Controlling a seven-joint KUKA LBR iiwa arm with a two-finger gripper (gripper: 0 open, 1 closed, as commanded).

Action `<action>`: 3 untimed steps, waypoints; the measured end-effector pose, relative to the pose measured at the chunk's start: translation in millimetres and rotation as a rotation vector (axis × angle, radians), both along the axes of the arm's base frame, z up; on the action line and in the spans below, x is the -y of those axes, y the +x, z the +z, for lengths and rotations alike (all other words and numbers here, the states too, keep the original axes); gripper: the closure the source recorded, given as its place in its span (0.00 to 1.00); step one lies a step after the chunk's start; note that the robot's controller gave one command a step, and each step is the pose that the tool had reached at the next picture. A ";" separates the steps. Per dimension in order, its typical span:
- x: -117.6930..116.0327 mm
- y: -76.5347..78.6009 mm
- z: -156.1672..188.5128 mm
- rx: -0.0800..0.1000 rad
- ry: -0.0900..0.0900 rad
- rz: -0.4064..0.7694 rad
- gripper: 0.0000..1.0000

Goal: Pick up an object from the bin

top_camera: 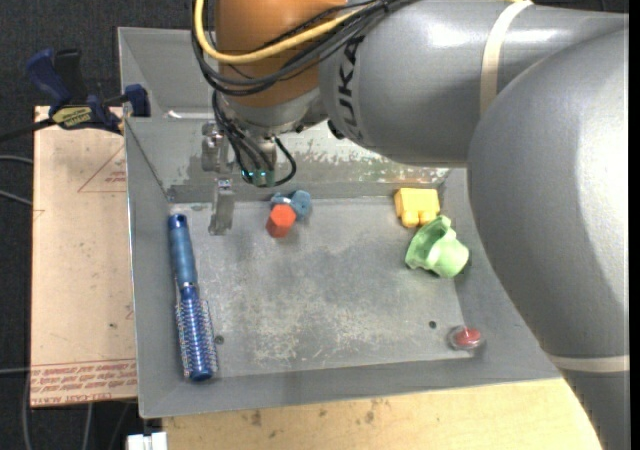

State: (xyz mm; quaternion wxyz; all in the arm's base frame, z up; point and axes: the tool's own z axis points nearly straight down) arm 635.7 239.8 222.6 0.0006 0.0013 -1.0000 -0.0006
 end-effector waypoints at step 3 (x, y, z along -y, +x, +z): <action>-10.2 16.6 -151.1 0.011 -0.001 0.634 0.00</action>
Offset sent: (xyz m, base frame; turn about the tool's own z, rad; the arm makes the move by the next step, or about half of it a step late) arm -0.0070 -0.0111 -0.1369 -0.3045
